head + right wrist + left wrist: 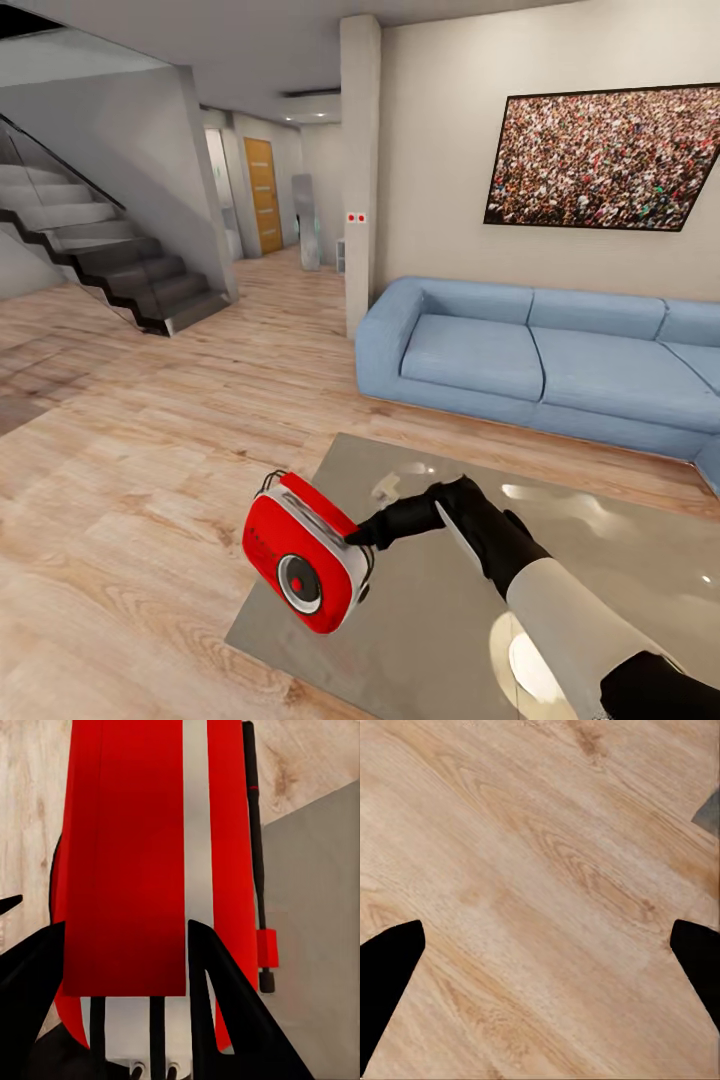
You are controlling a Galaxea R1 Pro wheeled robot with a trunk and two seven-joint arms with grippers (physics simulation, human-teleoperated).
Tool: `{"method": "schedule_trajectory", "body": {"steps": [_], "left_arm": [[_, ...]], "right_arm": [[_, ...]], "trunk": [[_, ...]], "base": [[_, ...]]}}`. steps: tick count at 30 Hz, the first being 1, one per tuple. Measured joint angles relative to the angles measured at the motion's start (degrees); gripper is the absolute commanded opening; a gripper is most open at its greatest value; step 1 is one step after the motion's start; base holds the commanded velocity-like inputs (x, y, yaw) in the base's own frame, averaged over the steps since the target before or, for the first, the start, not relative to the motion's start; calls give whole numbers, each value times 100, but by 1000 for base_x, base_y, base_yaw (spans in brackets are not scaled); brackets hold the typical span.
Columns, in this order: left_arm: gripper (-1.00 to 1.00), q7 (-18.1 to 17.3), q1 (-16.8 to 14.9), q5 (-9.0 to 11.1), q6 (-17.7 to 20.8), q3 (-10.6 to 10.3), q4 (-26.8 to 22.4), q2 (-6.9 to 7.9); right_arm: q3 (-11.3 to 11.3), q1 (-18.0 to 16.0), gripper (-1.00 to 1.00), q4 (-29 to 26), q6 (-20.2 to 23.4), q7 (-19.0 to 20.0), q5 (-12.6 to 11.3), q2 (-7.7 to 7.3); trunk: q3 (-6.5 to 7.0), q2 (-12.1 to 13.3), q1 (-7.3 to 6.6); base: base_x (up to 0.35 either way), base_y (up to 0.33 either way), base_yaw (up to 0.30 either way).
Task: Turn on the radio receiver that's on the table in the living room.
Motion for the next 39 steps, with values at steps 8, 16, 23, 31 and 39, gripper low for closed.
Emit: {"method": "schedule_trajectory", "body": {"steps": [8,16,23,31,39], "left_arm": [[-100,16,0,-11,-38,16,-454,0],[-100,118,0,-17,-33,223,-418,-7],[-100,64,0,-14,77,7,-812,-17],[-100,-46,-102,-11,1649,-1336,-2438,-46],[-100,-405,-185,-287,2484,-2008,-3612,-147]], "right_arm": [[-143,0,-100,-1,-14,93,25,-36],[-146,0,-100,-1,-22,95,35,-36],[-150,0,-100,-31,-25,103,45,-68],[-148,0,-100,-32,-24,112,37,-80],[-145,0,-100,-28,-23,165,17,-80]], "trunk": [[0,0,0],[0,0,0],[0,0,0],[0,0,0],[0,0,0]], "base": [[0,0,0],[0,0,0],[0,0,0],[0,0,0],[0,0,0]]}}
